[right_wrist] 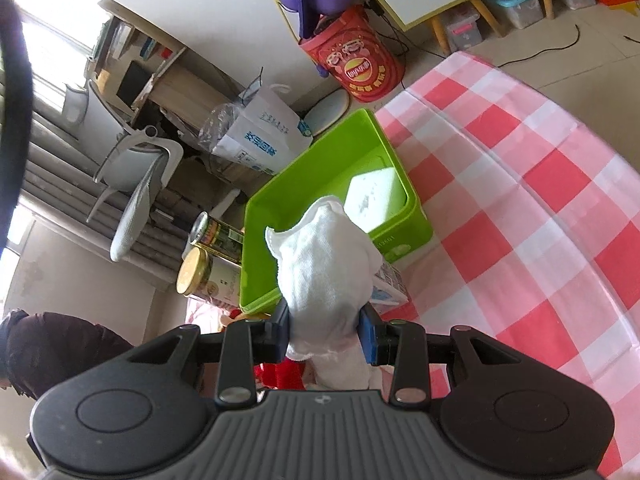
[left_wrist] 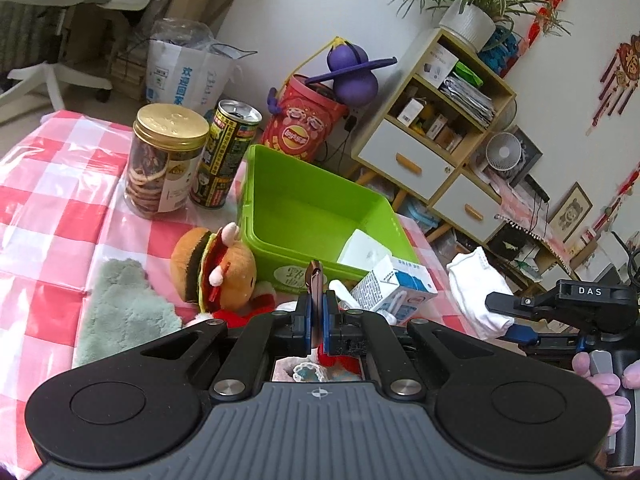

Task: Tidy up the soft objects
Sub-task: 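Carry the puff with the left tool while the right tool carries the cloth to the bin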

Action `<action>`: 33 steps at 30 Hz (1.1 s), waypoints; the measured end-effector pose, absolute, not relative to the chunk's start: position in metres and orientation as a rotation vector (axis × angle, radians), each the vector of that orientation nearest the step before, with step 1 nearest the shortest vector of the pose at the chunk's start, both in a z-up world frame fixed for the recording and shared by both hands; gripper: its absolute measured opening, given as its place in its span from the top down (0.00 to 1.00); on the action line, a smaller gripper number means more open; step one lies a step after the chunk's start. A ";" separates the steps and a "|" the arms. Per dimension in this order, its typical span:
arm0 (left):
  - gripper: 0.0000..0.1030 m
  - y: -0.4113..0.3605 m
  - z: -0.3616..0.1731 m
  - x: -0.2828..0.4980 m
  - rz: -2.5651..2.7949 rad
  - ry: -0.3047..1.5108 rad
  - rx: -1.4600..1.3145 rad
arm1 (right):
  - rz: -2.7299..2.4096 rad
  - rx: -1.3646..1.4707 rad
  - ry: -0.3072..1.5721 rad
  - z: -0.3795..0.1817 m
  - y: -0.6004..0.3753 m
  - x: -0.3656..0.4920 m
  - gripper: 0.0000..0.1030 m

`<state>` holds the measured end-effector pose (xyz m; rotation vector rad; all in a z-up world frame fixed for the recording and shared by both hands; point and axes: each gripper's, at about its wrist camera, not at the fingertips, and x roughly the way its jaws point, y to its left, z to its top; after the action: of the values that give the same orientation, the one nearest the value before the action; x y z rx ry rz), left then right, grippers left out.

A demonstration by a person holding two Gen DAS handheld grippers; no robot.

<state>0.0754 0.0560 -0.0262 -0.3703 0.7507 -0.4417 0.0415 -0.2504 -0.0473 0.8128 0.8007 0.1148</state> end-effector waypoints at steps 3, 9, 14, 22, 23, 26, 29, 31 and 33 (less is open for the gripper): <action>1.00 0.057 -0.024 0.074 -0.443 0.739 -0.377 | 0.122 0.822 0.771 -0.042 -0.251 0.041 0.93; 1.00 0.052 -0.018 0.079 -0.449 0.723 -0.409 | 0.171 0.830 0.723 -0.029 -0.250 0.046 0.93; 1.00 0.042 -0.011 0.085 -0.456 0.707 -0.421 | 0.202 0.860 0.712 -0.025 -0.246 0.062 0.94; 1.00 0.029 -0.004 0.114 -0.462 0.706 -0.372 | 0.230 0.876 0.695 -0.021 -0.246 0.101 0.95; 1.00 0.029 -0.004 0.119 -0.461 0.705 -0.364 | 0.234 0.878 0.694 -0.021 -0.246 0.105 0.95; 1.00 0.027 -0.007 0.131 -0.467 0.706 -0.364 | 0.254 0.894 0.691 -0.025 -0.248 0.121 0.95; 1.00 0.022 -0.012 0.145 -0.480 0.717 -0.352 | 0.262 0.896 0.697 -0.031 -0.248 0.136 0.95; 1.00 0.015 -0.016 0.154 -0.491 0.722 -0.331 | 0.264 0.886 0.706 -0.037 -0.248 0.146 0.95; 1.00 0.009 -0.022 0.164 -0.499 0.734 -0.317 | 0.270 0.877 0.722 -0.044 -0.248 0.155 0.95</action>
<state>0.1639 0.0090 -0.0216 -0.3168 0.7343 -0.4990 0.1555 -0.2478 -0.0444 0.8772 0.7217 0.2695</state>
